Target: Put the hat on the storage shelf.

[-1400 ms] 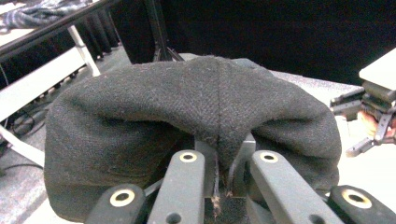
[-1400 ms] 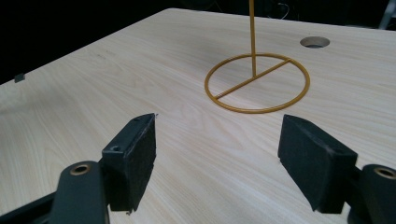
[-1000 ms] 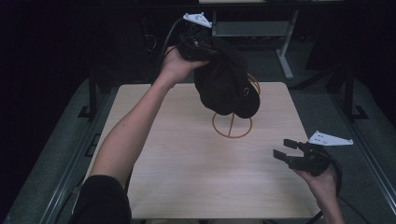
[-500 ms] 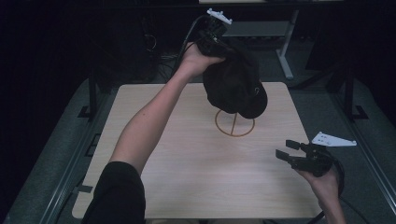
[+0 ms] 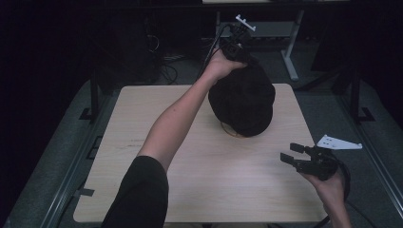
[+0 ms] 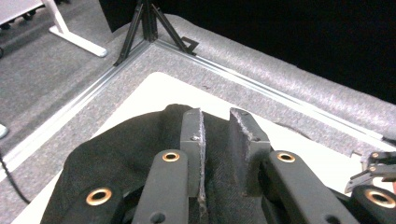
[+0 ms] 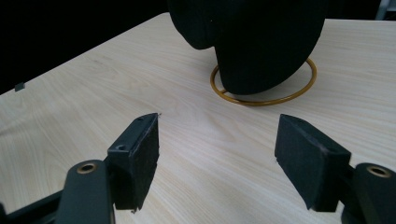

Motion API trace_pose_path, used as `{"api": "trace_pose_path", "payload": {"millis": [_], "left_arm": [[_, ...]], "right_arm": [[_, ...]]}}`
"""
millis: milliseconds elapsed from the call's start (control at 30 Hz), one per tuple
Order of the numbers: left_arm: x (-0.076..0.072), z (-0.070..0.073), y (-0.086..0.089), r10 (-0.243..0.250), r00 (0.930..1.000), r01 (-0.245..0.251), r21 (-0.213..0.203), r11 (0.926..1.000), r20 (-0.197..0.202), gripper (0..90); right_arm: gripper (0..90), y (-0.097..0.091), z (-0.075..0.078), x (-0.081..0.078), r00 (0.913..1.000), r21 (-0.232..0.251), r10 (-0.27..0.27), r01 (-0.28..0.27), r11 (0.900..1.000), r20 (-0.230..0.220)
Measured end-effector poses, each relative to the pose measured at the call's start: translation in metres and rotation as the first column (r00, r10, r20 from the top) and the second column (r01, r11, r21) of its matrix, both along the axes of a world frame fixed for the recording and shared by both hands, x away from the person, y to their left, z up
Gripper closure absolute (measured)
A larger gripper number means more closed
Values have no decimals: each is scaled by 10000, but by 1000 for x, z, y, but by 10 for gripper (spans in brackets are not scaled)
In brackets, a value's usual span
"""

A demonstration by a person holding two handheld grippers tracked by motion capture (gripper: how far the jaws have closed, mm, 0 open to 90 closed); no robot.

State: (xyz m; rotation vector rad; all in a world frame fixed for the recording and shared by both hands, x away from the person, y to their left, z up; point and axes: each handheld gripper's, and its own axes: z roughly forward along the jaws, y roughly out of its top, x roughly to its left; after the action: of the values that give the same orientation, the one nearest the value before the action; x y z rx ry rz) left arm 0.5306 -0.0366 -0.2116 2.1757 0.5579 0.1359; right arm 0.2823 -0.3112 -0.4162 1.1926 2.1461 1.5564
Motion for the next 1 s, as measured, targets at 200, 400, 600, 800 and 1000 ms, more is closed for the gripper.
{"api": "trace_pose_path", "payload": {"millis": [200,400,600,800,1000], "left_arm": [[-2,5,6,105,9997,-103,-90,9999,203,690],[-8,4,12,66,9994,-69,109,9999,345,662],[-14,5,18,-2,9991,-5,156,9999,424,639],[-21,5,26,6,9985,-23,307,9995,542,585],[-29,2,38,19,9983,-34,260,9997,588,560]], "right_arm": [[298,0,-2,0,10000,17,1,-1,10000,-52],[285,0,-3,-2,10000,-87,-20,19,10000,-78],[276,-2,-3,-4,9999,-121,-164,164,9998,-41],[265,-2,-4,-3,9997,-221,-214,212,9995,-85],[254,1,-5,-1,9998,-418,-177,173,9990,-87]]}}
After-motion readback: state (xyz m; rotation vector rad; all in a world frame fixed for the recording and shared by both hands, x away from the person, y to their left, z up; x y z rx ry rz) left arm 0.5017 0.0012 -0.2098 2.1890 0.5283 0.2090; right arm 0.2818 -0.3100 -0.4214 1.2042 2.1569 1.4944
